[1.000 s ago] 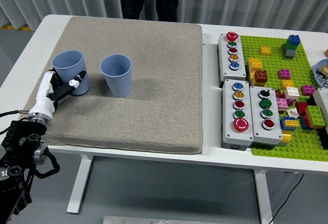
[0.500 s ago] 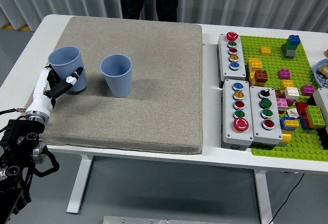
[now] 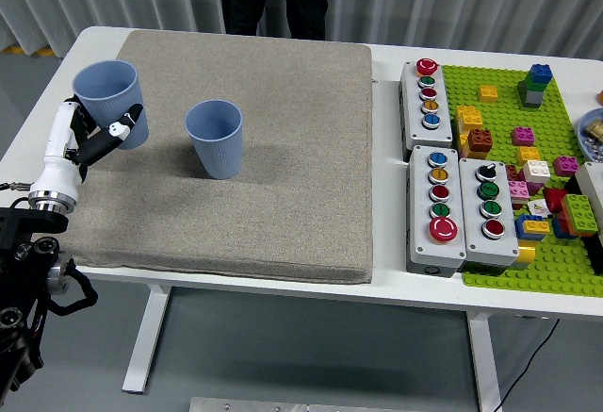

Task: Pick cup pour cup place

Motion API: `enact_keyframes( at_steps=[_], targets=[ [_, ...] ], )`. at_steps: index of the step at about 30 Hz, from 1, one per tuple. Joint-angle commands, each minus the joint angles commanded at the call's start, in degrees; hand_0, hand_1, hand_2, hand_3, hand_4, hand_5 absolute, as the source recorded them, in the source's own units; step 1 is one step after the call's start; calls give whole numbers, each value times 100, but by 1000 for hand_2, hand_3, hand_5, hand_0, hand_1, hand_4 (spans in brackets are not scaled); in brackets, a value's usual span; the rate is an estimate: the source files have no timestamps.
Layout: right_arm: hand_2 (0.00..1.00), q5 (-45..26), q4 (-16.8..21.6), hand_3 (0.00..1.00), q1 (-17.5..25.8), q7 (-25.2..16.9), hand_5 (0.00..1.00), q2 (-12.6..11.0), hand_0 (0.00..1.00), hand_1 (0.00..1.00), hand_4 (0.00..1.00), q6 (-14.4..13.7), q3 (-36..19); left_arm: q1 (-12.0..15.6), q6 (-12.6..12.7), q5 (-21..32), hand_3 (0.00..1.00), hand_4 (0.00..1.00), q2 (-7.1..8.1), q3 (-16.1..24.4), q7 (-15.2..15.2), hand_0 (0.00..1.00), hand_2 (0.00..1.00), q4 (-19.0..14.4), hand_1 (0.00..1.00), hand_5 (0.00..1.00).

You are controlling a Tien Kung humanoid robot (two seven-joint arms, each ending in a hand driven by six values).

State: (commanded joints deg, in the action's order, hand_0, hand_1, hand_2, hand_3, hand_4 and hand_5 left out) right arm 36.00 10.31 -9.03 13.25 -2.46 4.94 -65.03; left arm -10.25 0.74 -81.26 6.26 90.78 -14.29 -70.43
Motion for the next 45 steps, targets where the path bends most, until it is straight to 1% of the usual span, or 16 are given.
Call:
enact_keyframes(
  at_steps=[8,11,14,19,20,26,33,36,39,45],
  targets=[
    [693,-19,0,652,-12,-7,177,-9,683,682,444,-4,6,21,152,-462,812,655,39,-24,93,567,764,-301,619,150],
    [693,-31,0,652,-20,-9,176,-13,683,683,445,-7,9,9,261,-863,811,648,36,25,162,567,765,-394,621,144],
    [693,-42,0,652,-25,-13,176,-17,683,683,445,-7,16,3,311,-1287,811,648,40,91,229,567,765,-470,621,144],
    [693,-40,0,651,-25,-16,177,-24,683,683,445,-10,15,25,369,-1689,811,644,46,75,300,568,766,-529,622,143],
    [693,-38,0,651,-24,-16,177,-24,683,683,445,-10,14,28,377,-1725,811,644,45,70,305,568,766,-536,622,143],
    [692,-23,0,652,-30,-15,178,-29,683,682,446,-13,3,62,383,-2318,814,644,49,-19,386,567,765,-698,623,143],
    [693,-33,0,651,-33,-20,178,-31,684,682,446,-18,0,105,385,-2344,815,642,59,-79,394,559,766,-739,624,139],
    [693,-23,0,651,-33,-18,178,-32,683,682,446,-16,-1,103,409,-2602,814,639,53,-95,424,561,766,-771,628,140],
    [693,-28,0,651,-26,-19,178,-30,683,682,446,-18,1,107,449,-2994,814,639,53,-87,465,561,766,-822,628,140],
    [693,1,0,651,-7,-13,178,-29,684,682,446,-14,-10,111,427,-3572,813,638,66,-122,552,558,765,-942,625,139]
  ],
)
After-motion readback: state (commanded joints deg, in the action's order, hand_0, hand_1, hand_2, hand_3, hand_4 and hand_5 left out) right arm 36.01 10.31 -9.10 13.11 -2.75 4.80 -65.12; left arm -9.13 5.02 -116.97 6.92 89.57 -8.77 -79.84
